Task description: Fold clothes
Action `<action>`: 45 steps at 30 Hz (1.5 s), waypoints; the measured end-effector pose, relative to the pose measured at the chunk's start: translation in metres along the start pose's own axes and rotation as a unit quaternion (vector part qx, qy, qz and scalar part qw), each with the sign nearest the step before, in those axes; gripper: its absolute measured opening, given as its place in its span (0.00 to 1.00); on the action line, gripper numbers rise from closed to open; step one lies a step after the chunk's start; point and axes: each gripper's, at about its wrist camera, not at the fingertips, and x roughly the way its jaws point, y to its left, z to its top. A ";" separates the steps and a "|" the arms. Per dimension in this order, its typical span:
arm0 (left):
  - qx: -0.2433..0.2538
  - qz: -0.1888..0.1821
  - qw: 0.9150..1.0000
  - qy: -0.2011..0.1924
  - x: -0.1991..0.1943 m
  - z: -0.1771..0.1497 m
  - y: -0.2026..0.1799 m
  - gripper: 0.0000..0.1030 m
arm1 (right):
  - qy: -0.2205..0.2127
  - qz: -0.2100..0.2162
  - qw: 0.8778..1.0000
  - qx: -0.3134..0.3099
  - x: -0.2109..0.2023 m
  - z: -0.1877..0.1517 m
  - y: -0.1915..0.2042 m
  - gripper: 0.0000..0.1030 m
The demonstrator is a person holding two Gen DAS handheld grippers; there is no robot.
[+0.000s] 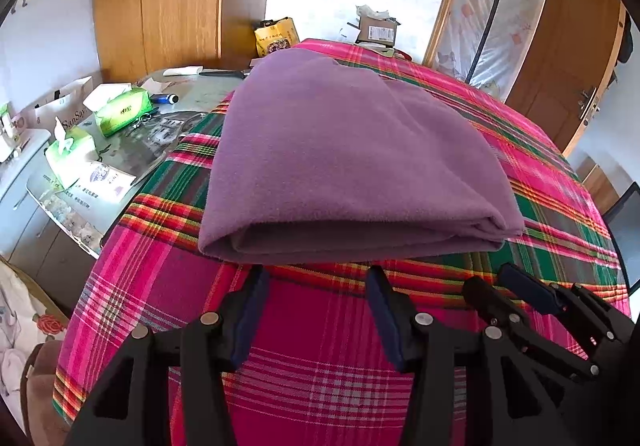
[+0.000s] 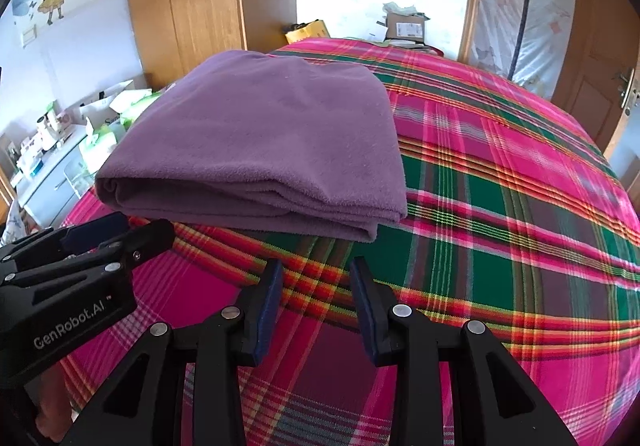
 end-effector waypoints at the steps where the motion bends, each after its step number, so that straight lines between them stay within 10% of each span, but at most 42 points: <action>1: 0.002 0.003 1.000 -0.001 0.000 0.000 -0.001 0.50 | 0.000 0.001 1.000 0.001 0.000 0.000 -0.001 0.35; 45: 0.012 0.013 1.000 -0.002 -0.002 -0.003 -0.005 0.50 | -0.001 -0.003 1.000 0.008 0.000 -0.001 0.001 0.36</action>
